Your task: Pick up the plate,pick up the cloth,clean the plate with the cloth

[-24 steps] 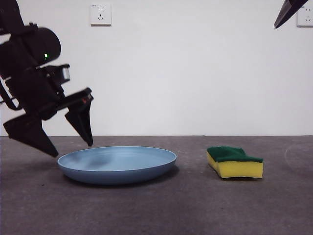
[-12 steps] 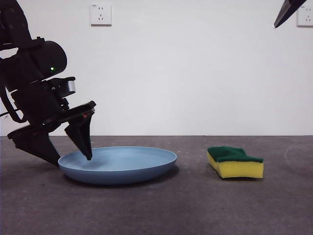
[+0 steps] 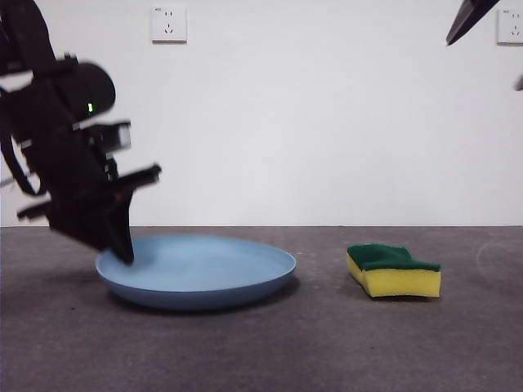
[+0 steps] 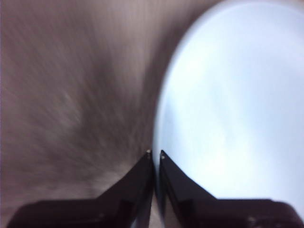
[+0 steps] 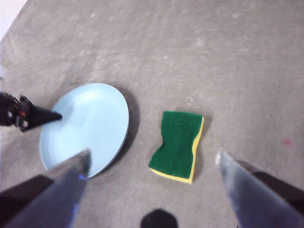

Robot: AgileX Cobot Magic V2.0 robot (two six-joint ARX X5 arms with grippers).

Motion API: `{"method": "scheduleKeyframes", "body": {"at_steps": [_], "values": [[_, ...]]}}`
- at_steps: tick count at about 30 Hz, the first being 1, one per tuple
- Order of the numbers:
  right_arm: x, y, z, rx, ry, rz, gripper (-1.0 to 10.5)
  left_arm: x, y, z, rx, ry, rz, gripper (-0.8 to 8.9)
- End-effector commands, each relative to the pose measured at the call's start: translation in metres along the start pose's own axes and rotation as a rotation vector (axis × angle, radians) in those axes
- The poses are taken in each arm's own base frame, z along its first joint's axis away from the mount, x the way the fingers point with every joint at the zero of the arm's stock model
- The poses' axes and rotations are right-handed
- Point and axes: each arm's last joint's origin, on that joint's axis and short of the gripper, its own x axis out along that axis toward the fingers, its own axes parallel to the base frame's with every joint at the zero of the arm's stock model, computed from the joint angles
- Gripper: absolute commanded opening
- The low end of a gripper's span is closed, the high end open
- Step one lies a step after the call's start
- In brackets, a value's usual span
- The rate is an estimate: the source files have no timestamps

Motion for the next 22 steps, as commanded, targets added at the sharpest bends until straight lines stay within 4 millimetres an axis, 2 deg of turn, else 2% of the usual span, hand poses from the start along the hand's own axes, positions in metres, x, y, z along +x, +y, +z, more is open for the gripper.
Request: {"method": "scheduleKeyframes", "body": {"at_steps": [1,5,11,17,19,22], "values": [[0.012,0.004,0.010,-0.054,0.034,0.017,3.7,-0.023,-0.005,0.004,0.055,-0.067,0.035,-0.06],[0.038,0.012,0.023,-0.091,0.102,0.023,3.7,-0.062,-0.013,0.010,0.076,-0.183,0.029,-0.06],[0.091,0.020,0.029,-0.163,0.220,-0.119,3.7,-0.123,-0.025,0.007,0.102,-0.334,0.020,-0.06],[0.145,0.016,0.016,-0.174,0.362,-0.172,3.7,-0.174,-0.034,-0.006,0.125,-0.468,0.014,-0.06],[0.169,0.011,0.004,-0.160,0.434,-0.184,3.7,-0.192,-0.037,-0.012,0.128,-0.520,0.035,-0.07],[0.194,0.002,-0.012,-0.141,0.521,-0.197,3.4,-0.201,-0.038,-0.019,0.127,-0.520,0.037,-0.06]]}}
